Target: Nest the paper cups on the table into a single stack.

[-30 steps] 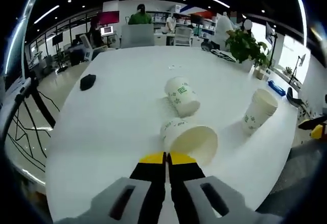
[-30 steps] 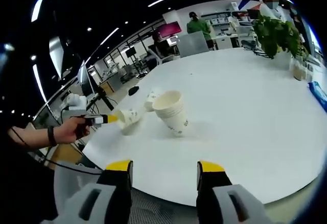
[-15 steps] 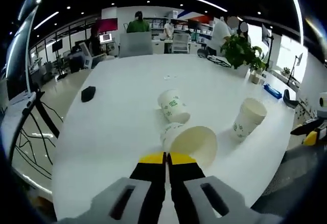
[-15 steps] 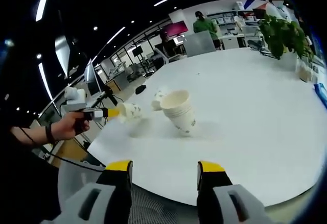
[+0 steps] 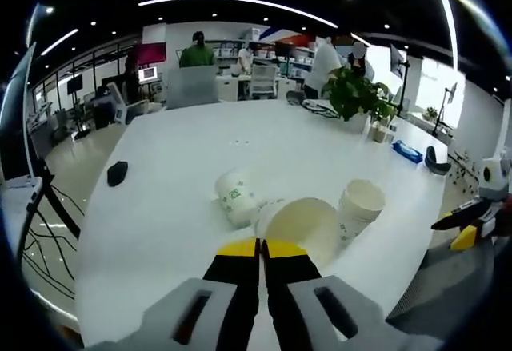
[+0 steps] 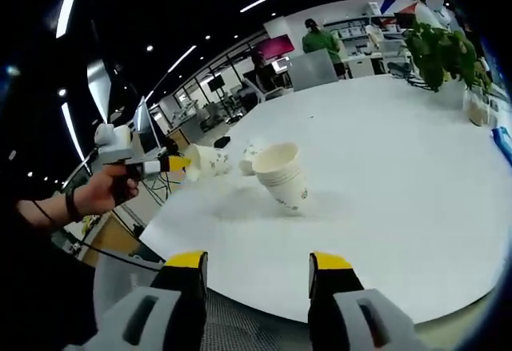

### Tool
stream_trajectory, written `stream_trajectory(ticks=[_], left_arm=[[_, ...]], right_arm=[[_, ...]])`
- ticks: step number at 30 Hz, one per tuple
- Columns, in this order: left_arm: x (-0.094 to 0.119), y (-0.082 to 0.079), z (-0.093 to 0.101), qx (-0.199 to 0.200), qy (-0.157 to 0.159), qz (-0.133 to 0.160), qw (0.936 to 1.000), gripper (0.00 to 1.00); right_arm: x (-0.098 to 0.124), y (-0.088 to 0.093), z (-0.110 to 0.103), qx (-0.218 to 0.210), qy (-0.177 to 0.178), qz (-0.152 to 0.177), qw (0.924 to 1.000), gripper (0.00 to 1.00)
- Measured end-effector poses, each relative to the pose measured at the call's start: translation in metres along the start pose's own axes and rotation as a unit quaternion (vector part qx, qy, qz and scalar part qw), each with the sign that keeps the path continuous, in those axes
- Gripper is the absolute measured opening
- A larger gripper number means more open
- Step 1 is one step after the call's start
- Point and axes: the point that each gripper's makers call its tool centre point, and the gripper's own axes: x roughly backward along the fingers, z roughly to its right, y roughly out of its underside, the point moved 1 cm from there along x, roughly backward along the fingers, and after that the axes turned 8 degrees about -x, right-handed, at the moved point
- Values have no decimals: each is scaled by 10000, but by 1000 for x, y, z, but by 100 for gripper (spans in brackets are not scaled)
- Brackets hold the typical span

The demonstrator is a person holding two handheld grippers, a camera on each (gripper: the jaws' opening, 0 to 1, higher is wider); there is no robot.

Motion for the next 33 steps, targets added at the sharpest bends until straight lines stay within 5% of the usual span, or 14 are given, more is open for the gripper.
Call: stream_trajectory(ticks=[14,33], left_arm=[[-5,-47,39,-236,566,297,9977,0],[-16,-71,99,-402,1195,449,9910,0]], right_arm=[[1,1,-1,30,28,-9,10000,49],[2,1,-2,-45,23,26,10000,50]])
